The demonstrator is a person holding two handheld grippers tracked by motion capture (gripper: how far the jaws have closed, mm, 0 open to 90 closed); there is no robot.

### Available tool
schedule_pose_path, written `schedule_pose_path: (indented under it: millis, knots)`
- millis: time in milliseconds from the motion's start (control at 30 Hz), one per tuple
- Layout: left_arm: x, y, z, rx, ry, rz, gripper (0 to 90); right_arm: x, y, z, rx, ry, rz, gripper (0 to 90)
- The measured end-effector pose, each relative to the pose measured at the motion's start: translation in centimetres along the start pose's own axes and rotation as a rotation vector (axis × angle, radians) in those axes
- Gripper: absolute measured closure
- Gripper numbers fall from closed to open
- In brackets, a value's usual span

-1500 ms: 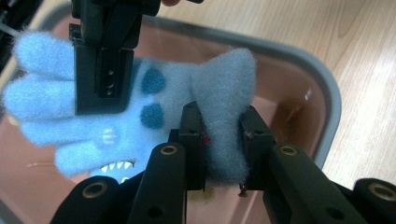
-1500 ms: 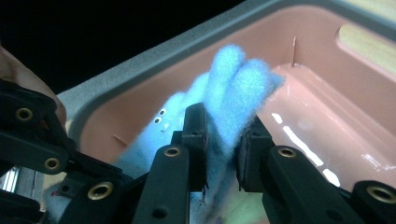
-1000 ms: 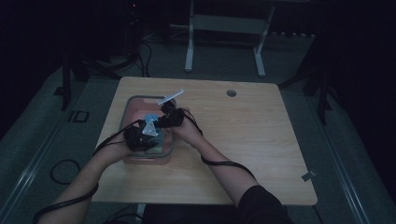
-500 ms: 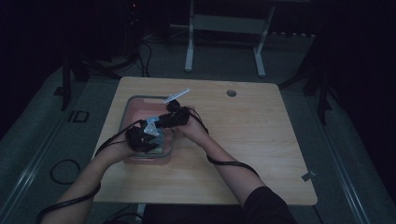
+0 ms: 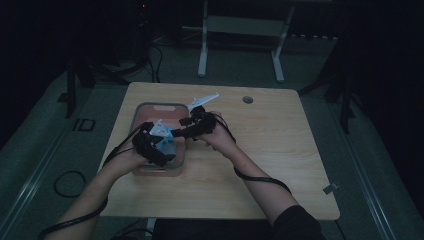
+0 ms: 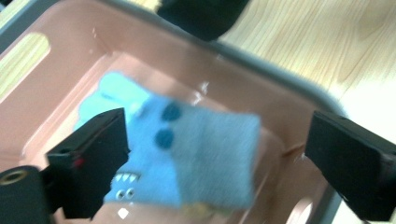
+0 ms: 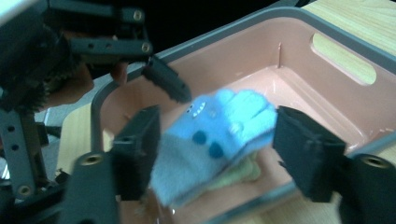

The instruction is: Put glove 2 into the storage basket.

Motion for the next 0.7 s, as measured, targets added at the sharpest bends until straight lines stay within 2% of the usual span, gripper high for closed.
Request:
schedule_pose_path:
  millis: [133,200,267,333,467,533,600,700]
  knots:
    - [-0.6,-1.0,-0.1,-0.049,0.001,-0.006,2.6,-0.3,0.8,0.6,0.013,0.001,0.011,24.9]
    - [-0.9,-1.4,-0.2,-0.057,0.008,-0.005,2.6,-0.5,1.2,0.9,0.008,-0.011,0.015,20.6]
    - [-1.3,-1.9,-0.2,-0.059,0.029,-0.008,2.6,-0.8,1.7,1.1,0.01,-0.003,0.014,20.4]
    - [-1.8,-2.3,-0.3,-0.072,0.04,-0.011,2.6,-1.0,2.2,1.5,0.014,0.0,0.036,18.2]
    - [-2.7,-3.3,-0.6,-0.09,0.063,-0.027,2.6,-1.4,2.9,2.4,0.006,0.013,0.024,18.3]
    - [-2.9,-3.7,-0.9,-0.091,0.052,-0.048,2.6,-1.7,3.2,2.9,0.006,0.028,0.02,18.6]
    - [-3.2,-4.1,-1.1,-0.109,0.053,-0.049,2.6,-1.9,3.4,3.5,-0.001,0.035,0.012,18.5]
    - [-4.0,-4.8,-1.5,-0.13,0.081,-0.049,2.6,-2.3,3.6,4.5,-0.015,0.053,0.013,18.5]
Point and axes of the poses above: each handheld gripper's, and its own axes: z roughly backward along the jaws, y roughly out of its underside, x roughly to its left, the point moved 7 cm from there along -z, roughly forward along the jaws
